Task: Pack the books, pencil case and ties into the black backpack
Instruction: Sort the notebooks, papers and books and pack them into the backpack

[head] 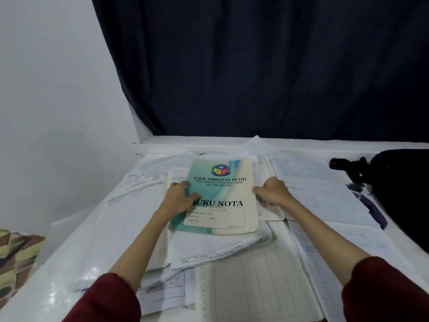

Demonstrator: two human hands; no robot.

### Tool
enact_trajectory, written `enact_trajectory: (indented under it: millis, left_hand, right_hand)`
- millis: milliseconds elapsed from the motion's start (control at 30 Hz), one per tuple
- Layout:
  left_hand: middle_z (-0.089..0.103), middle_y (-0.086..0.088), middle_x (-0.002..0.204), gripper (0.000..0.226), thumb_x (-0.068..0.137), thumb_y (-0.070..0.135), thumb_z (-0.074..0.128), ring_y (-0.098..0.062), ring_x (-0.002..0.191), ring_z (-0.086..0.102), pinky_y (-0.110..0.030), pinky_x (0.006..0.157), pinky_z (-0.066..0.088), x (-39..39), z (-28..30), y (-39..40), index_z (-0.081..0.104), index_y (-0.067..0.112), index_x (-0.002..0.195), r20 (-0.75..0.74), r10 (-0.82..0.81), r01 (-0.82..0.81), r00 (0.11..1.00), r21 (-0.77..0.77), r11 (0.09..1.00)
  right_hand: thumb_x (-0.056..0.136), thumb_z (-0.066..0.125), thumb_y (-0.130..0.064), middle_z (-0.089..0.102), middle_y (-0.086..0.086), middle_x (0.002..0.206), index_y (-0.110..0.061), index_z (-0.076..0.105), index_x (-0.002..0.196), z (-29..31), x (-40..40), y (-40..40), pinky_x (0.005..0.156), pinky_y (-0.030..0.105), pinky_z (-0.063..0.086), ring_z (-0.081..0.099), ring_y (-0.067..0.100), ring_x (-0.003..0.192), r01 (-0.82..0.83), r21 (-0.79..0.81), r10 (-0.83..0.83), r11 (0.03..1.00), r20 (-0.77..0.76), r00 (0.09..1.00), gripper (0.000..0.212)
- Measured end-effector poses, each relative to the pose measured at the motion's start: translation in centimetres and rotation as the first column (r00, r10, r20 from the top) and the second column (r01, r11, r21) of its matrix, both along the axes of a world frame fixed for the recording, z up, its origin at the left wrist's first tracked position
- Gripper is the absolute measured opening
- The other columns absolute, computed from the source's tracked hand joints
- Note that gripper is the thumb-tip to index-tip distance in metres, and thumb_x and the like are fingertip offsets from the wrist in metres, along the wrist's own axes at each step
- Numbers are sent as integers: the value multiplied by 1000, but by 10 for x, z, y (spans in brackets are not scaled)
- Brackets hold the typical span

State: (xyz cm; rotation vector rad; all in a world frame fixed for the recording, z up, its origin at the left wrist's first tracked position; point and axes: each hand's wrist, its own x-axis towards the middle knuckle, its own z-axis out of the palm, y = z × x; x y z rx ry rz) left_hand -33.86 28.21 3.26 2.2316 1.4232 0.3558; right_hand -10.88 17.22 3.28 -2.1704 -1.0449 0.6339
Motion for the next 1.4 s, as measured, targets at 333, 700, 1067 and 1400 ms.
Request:
enact_trajectory:
  millis: [333,700,1067,1400]
  left_hand:
    - [63,-15,118,29,92,4,56,-33,99,62,-45,82,53,37,26,22,50,8,120,546,205,135,813,-519,844]
    - [67,-1,115,35,90,-1,56,-17,100,67,-29,77,57,116,89,39,53,20,119,891,-25,440,454,-200,875]
    - [70,-7,109,52,74,18,77,-25,99,68,-37,79,57,138,91,47,56,9,120,901,8,478,434,-238,846]
    - [69,-10,112,76,62,32,86,-22,95,70,-36,75,58,137,106,33,53,7,125,928,33,416,371,-198,888]
  right_hand:
    - [83,66,-36,55,6,104,-4,41,115,1,17,12,49,17,42,55,12,76,136,18,-115,991,-431,895,52]
    - [83,71,-18,70,2,104,-15,60,110,95,94,16,62,18,52,68,9,84,270,631,59,728,-449,891,29]
    - [80,72,-24,72,4,102,-14,65,104,109,93,6,78,30,56,69,17,92,157,718,151,679,-345,926,26]
    - [80,72,-8,68,-11,60,-10,65,80,111,62,3,50,13,48,65,-1,57,305,783,106,542,-424,899,7]
